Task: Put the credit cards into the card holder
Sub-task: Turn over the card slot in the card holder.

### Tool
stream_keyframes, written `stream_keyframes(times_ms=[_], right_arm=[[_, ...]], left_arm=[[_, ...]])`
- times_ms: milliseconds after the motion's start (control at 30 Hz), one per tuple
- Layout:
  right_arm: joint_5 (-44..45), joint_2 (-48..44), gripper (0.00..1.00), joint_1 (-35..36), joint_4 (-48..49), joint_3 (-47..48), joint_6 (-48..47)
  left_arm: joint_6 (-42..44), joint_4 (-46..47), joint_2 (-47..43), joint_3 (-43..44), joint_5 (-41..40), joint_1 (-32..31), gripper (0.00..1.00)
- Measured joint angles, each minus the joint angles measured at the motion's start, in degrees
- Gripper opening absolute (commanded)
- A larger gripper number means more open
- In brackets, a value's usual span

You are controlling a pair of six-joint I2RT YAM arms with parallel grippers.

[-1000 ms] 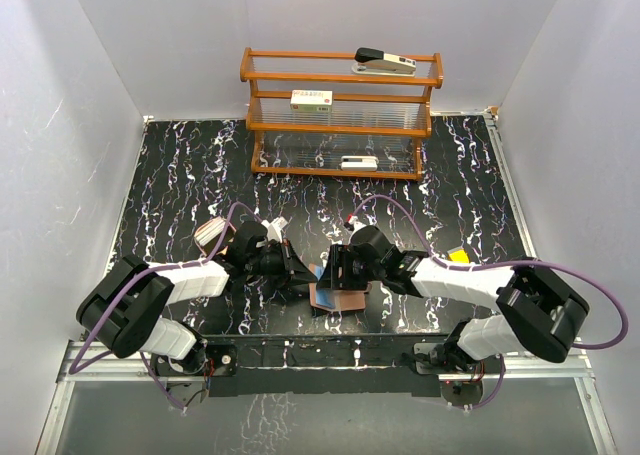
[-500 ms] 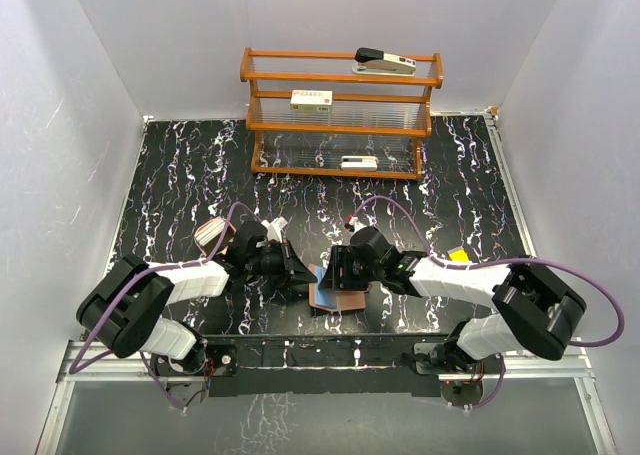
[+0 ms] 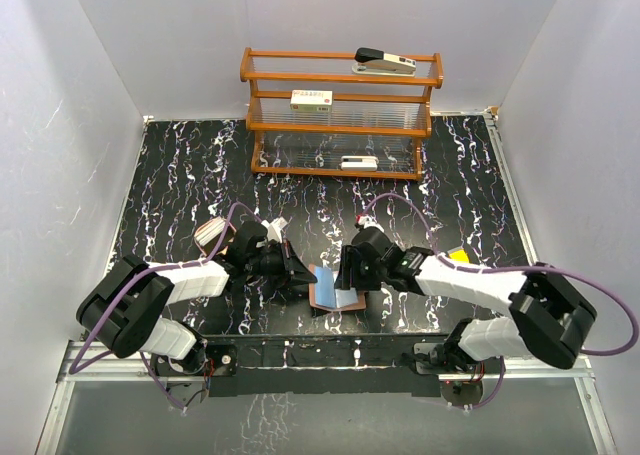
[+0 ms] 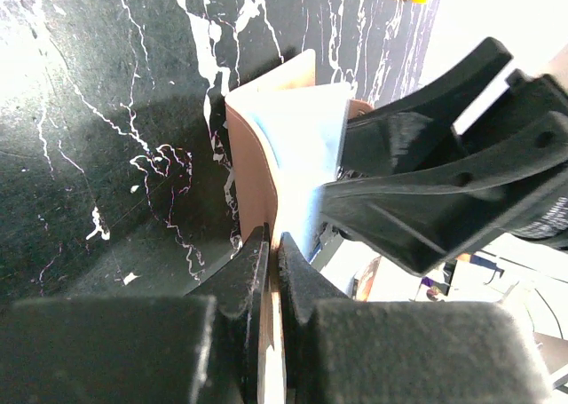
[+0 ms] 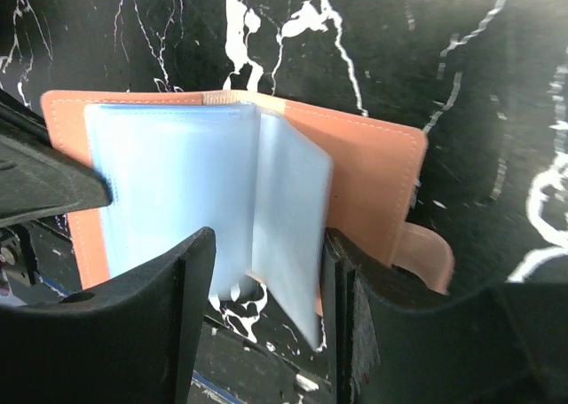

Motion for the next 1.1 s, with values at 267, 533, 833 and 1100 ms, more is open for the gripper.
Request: stream_keyframes(times_ms=[267,533,833,1100], right_arm=[[4.5,-8.2,0.47,0.0,-10.7,5.2,0.0],[1.9,-8.7,0.45,1.1,-8.5,6.0,0.5],[-0.4,-1.4,0.47,4.2,-2.0,6.0,0.8],[-0.2,1.9,0.45,4.6,-0.3,5.7,0.7]], left_arm=[[0.2,-0.1,0.0,0.0,0.0,0.0,0.0],[0.2,-0.1,0.2,0.0,0.0,0.0,0.0],[-0.1,-0.1,0.2,0.0,0.0,0.0,0.0],[-0.2,0.0,0.5,0.0,0.0,0.0,0.0]])
